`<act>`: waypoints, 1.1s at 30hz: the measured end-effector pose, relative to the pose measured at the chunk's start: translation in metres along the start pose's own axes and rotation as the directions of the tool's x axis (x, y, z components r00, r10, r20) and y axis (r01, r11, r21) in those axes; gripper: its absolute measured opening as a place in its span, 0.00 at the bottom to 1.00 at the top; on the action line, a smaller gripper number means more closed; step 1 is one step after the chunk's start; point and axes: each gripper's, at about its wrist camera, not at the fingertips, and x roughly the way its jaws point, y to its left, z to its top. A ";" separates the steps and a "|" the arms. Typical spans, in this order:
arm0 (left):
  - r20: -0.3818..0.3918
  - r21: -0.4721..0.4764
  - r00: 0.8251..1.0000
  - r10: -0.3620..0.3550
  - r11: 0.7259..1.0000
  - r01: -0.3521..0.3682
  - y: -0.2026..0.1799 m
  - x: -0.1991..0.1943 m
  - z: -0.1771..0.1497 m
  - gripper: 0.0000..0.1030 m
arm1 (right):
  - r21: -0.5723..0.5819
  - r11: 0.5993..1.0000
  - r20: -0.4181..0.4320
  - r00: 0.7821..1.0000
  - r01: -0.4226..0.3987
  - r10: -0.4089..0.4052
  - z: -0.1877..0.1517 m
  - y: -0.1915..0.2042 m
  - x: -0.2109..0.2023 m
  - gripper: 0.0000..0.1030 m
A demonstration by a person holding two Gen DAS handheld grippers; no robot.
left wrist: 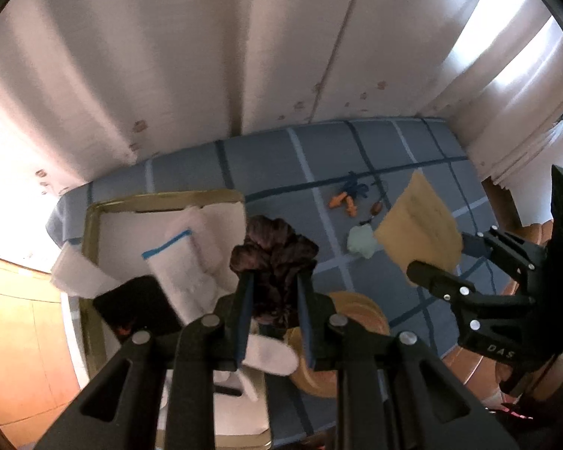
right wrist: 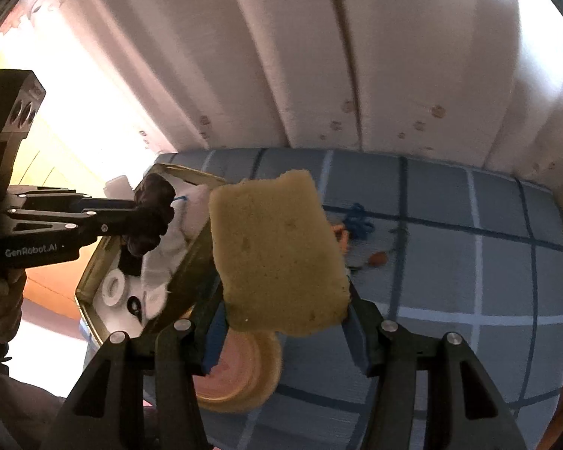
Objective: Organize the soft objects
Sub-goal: 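Carry the doll in the left gripper and sponge in the right over the tray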
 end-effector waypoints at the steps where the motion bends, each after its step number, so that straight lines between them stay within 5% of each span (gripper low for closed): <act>1: 0.002 -0.001 1.000 0.001 1.000 -0.001 0.002 -0.002 -0.002 0.20 | -0.007 1.000 -0.001 1.000 -0.002 0.002 0.001 0.005 0.001 0.54; 33: 0.020 -0.172 0.997 0.080 0.982 -0.076 0.106 -0.046 -0.074 0.20 | -0.245 0.962 -0.095 0.990 -0.122 0.101 -0.002 0.148 0.036 0.54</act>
